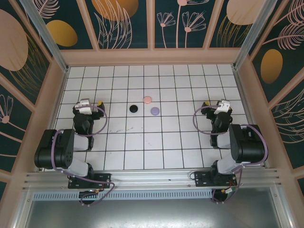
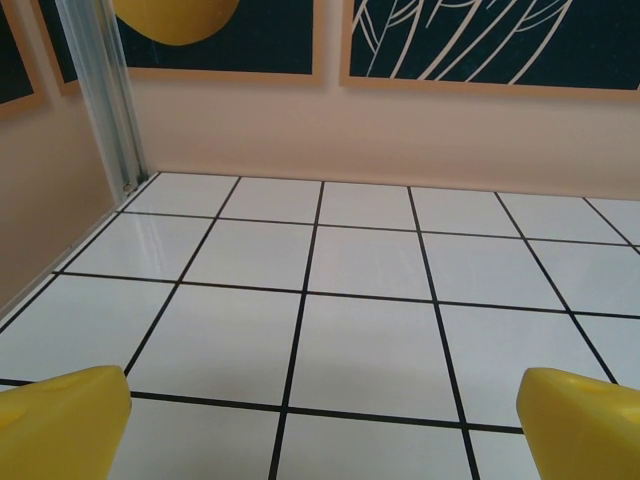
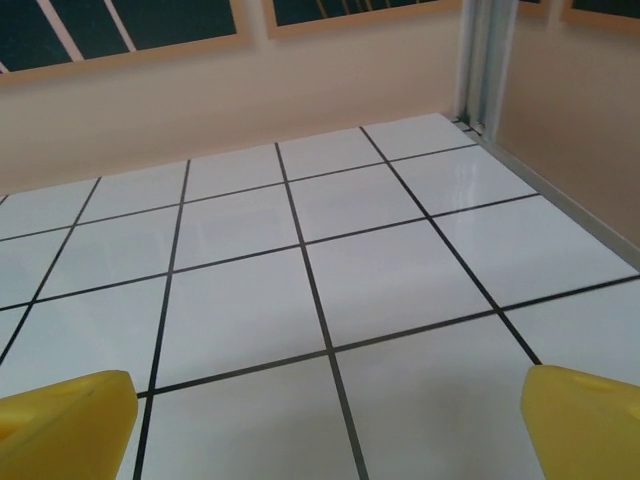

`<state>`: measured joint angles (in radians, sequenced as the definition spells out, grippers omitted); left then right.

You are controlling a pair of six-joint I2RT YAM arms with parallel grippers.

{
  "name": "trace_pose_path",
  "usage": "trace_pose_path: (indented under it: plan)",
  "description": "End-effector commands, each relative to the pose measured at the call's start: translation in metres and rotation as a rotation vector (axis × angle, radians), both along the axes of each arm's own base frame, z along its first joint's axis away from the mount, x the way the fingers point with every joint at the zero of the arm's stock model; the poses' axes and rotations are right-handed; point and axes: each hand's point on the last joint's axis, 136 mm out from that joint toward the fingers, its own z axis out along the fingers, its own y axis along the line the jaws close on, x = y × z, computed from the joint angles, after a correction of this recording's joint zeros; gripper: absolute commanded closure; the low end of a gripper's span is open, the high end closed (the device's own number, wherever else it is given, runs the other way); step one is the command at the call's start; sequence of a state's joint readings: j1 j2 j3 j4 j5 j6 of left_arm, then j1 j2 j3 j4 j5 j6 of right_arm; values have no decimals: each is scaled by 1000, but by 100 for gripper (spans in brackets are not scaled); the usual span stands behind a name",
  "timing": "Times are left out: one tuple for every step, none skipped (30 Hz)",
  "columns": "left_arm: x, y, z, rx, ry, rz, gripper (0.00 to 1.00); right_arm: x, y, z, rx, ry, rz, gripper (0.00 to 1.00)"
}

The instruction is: Insert the wireless bluetooth earbuds into the charging case

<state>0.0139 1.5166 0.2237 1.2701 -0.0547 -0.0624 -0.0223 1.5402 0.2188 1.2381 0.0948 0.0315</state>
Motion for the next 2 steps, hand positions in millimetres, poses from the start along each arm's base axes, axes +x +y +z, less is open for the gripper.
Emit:
trace_pose_path:
  plan:
    - [3, 1, 4, -15, -14, 8, 1, 6, 9, 8, 2, -24, 64, 1]
    - [3, 1, 4, -15, -13, 8, 1, 5, 9, 7, -1, -21, 67, 1]
